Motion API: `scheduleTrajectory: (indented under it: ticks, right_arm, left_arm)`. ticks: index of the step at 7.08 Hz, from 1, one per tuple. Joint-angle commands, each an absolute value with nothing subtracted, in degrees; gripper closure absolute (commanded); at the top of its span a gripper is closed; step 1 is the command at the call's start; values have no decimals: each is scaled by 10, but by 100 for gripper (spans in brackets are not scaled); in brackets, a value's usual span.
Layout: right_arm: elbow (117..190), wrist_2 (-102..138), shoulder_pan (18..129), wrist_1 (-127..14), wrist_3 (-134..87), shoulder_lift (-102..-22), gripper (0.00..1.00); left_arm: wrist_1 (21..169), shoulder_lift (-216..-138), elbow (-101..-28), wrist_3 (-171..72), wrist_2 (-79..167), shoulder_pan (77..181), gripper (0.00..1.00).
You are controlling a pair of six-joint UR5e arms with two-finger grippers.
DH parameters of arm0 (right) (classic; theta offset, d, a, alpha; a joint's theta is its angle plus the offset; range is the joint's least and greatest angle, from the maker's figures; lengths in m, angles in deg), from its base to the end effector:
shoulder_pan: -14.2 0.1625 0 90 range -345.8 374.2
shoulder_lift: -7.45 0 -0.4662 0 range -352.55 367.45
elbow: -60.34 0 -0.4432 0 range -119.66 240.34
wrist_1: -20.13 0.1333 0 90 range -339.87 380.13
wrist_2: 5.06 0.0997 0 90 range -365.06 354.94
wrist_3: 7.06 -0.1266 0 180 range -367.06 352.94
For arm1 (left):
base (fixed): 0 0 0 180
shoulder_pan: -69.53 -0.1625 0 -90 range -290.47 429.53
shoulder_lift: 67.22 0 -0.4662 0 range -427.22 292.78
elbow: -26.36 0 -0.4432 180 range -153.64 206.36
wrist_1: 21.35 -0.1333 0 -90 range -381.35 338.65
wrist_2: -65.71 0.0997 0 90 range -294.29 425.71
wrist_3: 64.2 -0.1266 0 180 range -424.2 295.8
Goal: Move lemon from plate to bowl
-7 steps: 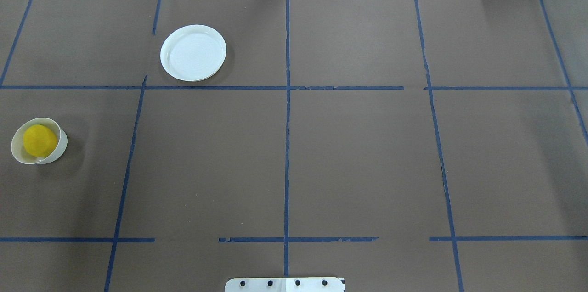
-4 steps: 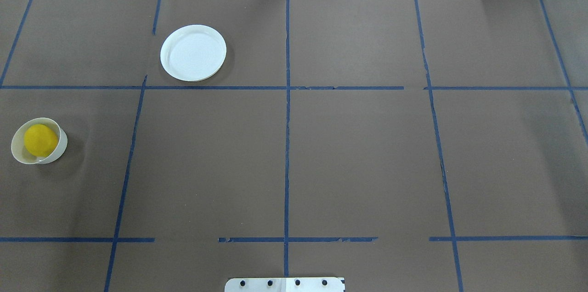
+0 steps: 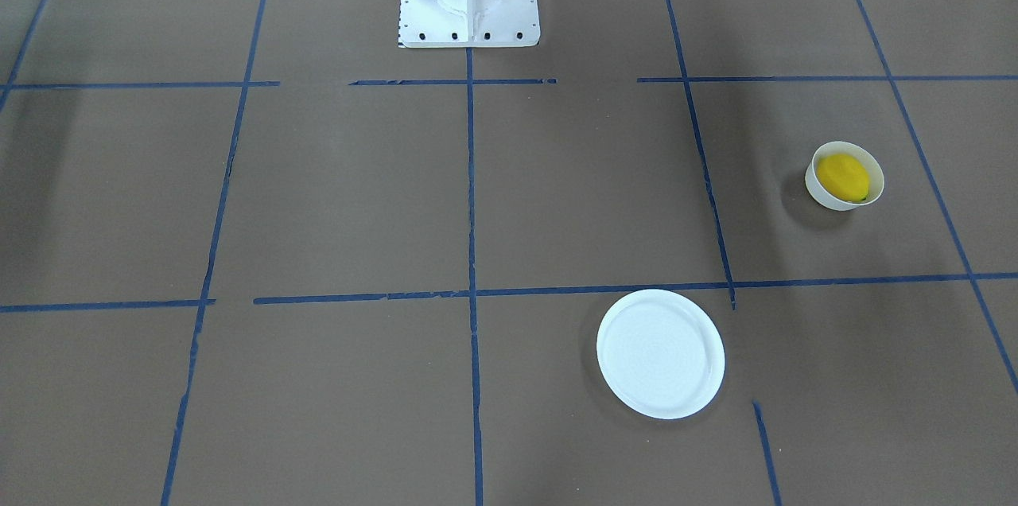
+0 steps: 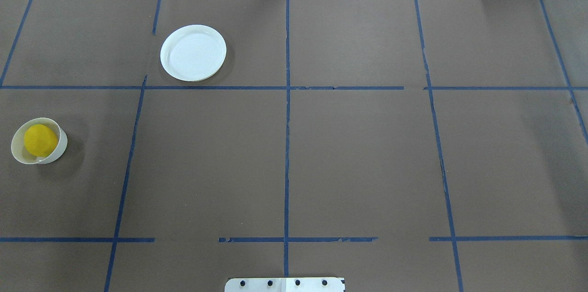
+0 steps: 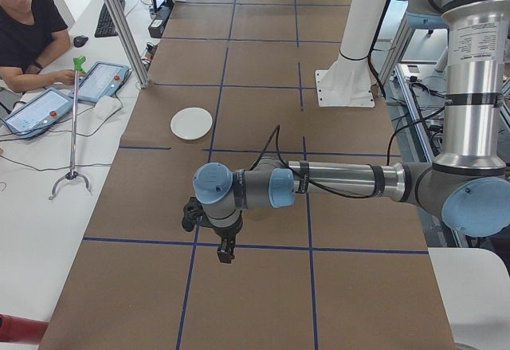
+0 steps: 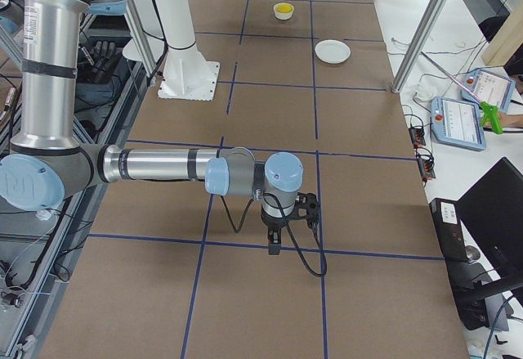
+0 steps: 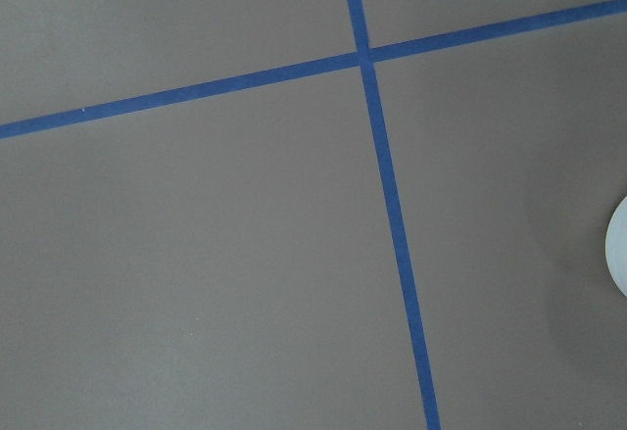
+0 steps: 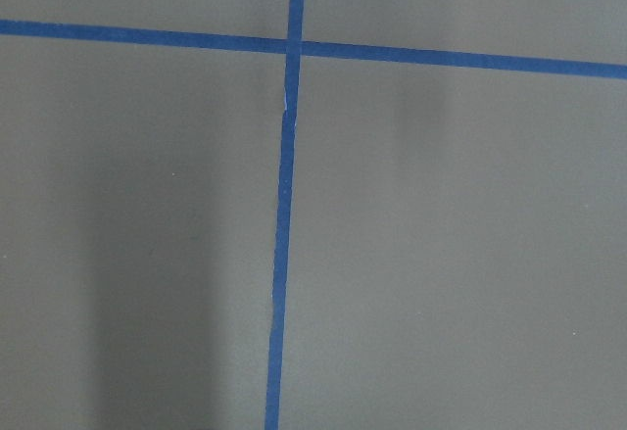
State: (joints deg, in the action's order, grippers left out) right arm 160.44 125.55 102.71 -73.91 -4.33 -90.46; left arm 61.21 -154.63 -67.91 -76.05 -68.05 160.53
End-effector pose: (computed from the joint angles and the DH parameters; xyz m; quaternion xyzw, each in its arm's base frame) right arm 0.0385 -0.4764 0.7066 -0.0114 -0.3471 -0.0289 0.9373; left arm -0.0547 -0.5111 0.7162 -0.0047 0.3751 0.0690 0.9244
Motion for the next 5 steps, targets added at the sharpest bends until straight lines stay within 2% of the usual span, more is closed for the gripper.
scheduleTrajectory:
  ticks: [1,5]
  right_arm:
    - [1604,1255,1027,-739,-43,-905,0]
    - [1604,1255,1027,-739,-43,-905,0]
  left_arm:
    - [612,-1548,-675,-739,-682,1607,0]
    - [618,-1548,-672,-736,-682,1608,0]
